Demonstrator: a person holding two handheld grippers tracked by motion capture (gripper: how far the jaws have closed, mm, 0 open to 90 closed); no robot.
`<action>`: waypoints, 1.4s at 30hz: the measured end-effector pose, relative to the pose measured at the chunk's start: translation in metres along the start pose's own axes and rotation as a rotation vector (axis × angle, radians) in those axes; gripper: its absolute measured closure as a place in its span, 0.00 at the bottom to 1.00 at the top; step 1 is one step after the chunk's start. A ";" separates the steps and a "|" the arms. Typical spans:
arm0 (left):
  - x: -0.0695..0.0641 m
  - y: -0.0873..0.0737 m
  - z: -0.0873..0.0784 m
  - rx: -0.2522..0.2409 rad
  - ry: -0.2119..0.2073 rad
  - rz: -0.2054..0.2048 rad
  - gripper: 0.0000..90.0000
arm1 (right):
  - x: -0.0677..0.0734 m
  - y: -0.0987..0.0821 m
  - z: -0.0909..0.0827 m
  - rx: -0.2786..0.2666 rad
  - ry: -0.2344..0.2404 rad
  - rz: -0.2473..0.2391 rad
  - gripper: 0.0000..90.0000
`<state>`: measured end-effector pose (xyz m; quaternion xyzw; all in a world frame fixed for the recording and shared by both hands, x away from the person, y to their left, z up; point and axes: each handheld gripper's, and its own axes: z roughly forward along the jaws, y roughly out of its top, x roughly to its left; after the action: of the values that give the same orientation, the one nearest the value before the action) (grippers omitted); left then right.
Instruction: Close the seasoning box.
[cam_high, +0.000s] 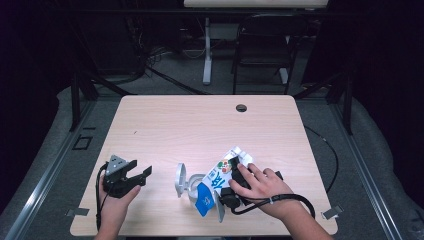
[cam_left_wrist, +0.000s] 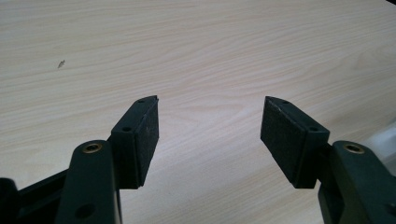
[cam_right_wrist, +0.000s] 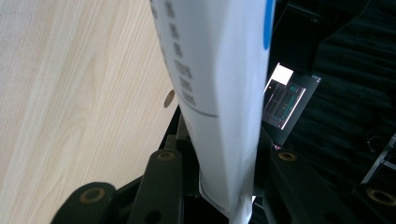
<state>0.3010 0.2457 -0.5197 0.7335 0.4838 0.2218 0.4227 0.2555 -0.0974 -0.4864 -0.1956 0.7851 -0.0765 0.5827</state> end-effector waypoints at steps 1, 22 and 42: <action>0.000 0.000 0.000 -0.003 -0.001 -0.002 0.42 | 0.000 0.000 0.000 -0.001 -0.001 0.002 0.83; 0.001 0.000 0.000 0.004 -0.003 0.001 0.42 | -0.001 0.002 0.000 0.014 -0.009 0.007 0.89; 0.001 0.000 0.000 -0.001 0.000 -0.001 0.42 | -0.001 0.005 0.001 0.021 -0.031 0.024 0.95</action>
<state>0.3015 0.2466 -0.5196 0.7331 0.4842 0.2220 0.4230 0.2557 -0.0923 -0.4882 -0.1809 0.7774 -0.0748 0.5978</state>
